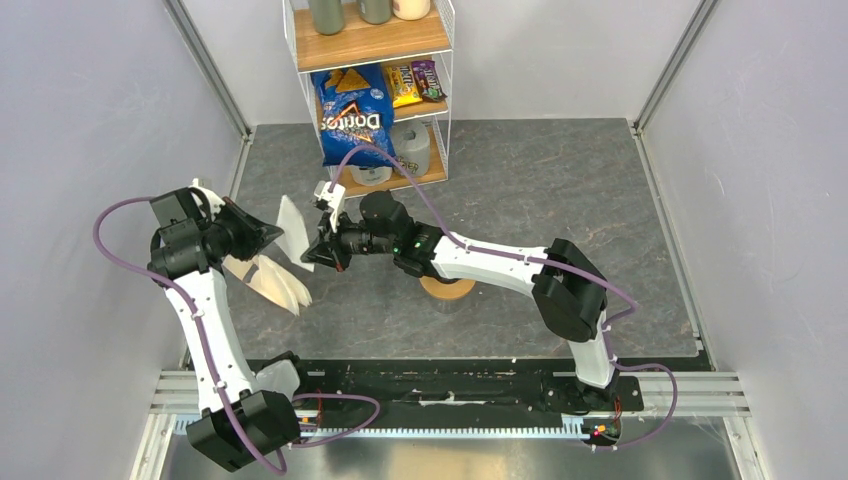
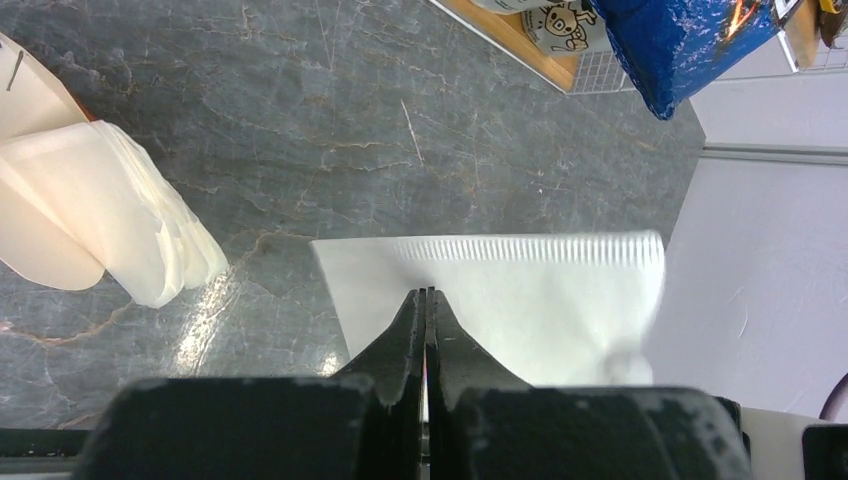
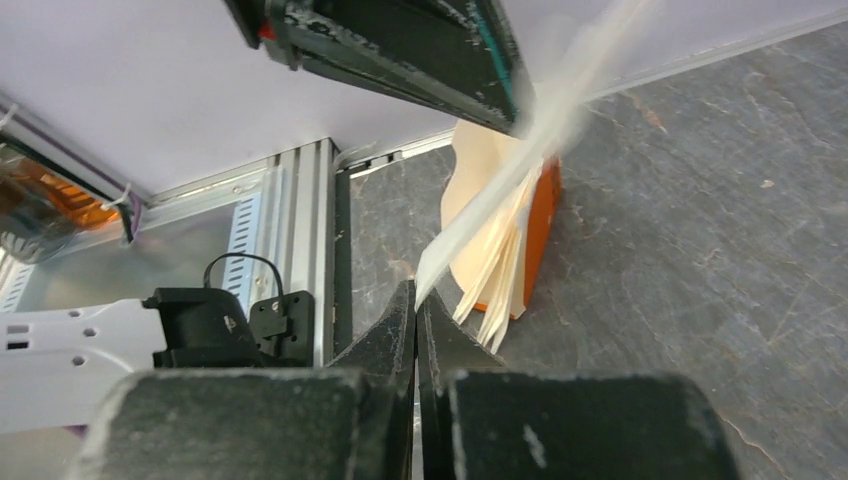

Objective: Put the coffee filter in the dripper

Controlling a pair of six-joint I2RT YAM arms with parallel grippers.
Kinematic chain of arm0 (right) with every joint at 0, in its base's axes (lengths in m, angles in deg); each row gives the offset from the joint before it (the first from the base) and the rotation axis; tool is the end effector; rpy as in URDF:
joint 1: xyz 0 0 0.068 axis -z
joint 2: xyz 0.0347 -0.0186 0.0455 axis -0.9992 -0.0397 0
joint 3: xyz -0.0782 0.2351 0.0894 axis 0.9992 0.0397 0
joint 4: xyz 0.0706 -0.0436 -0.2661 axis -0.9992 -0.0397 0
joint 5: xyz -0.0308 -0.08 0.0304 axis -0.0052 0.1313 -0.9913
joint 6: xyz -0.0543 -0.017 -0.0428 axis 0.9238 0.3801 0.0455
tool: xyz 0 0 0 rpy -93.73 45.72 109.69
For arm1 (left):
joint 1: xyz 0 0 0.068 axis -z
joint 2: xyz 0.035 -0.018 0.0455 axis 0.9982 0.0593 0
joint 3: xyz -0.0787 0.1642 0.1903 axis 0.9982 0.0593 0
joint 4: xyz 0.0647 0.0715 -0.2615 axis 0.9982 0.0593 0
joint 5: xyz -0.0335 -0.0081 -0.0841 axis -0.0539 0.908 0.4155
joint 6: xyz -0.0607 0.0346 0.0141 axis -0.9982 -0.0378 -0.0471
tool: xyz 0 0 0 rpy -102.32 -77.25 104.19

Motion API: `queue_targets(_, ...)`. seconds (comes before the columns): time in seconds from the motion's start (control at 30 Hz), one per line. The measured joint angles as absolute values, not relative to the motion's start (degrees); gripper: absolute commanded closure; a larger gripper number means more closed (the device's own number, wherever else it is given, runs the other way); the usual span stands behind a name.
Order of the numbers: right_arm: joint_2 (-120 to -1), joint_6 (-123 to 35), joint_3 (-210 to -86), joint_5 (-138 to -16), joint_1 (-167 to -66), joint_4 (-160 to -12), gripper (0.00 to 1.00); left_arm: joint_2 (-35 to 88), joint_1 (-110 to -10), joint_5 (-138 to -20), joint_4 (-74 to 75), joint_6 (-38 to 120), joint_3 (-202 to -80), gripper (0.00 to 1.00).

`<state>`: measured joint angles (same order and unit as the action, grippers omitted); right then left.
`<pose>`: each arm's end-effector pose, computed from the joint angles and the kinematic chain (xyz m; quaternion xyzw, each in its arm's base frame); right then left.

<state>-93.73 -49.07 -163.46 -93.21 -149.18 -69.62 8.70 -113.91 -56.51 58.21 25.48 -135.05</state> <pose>0.2265 0.4653 0.2800 -0.4299 0.6120 0.5085 0.4266 0.2079 0.0738 0.3375 -0.3253 0.8403 -0.2449 0.3579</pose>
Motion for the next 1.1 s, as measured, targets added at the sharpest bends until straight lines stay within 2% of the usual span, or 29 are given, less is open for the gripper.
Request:
queue_targets(0.27,-93.73,-49.05,-163.39,-96.23,-149.18,-69.90,1.00,8.60,-113.91,-54.57,56.95,25.50,-133.70,0.98)
queue_targets(0.3,-93.69,-48.83,-163.37,-95.94,-149.18,-70.25,1.00,8.49,-113.91,-53.71,56.73,25.50,-133.57,0.94)
queue_targets(0.4,-92.92,-47.41,-162.71,-93.47,-149.18,-71.80,1.00,7.90,-113.91,-51.18,55.94,25.56,-133.50,0.67)
queue_targets(0.47,-91.39,-45.62,-161.29,-90.44,-149.09,-73.57,1.00,7.61,-114.19,-48.97,55.92,26.09,-133.79,0.57)
queue_targets(0.5,-90.41,-44.70,-160.48,-88.97,-149.07,-74.47,1.00,7.63,-114.39,-47.48,56.16,26.24,-134.33,0.46)
queue_targets(0.53,-89.29,-43.70,-159.68,-87.59,-149.00,-75.43,1.00,7.70,-114.57,-46.11,56.16,26.52,-134.97,0.42)
queue_targets(0.77,-81.95,-36.53,-157.10,-78.41,-148.19,-82.23,1.00,6.10,-114.92,-32.97,49.95,25.28,-135.99,0.40)
queue_targets(1.1,-80.46,-30.95,-157.69,-67.88,-148.94,-92.28,1.00,0.49,-113.47,-28.05,41.62,19.42,-133.46,0.40)
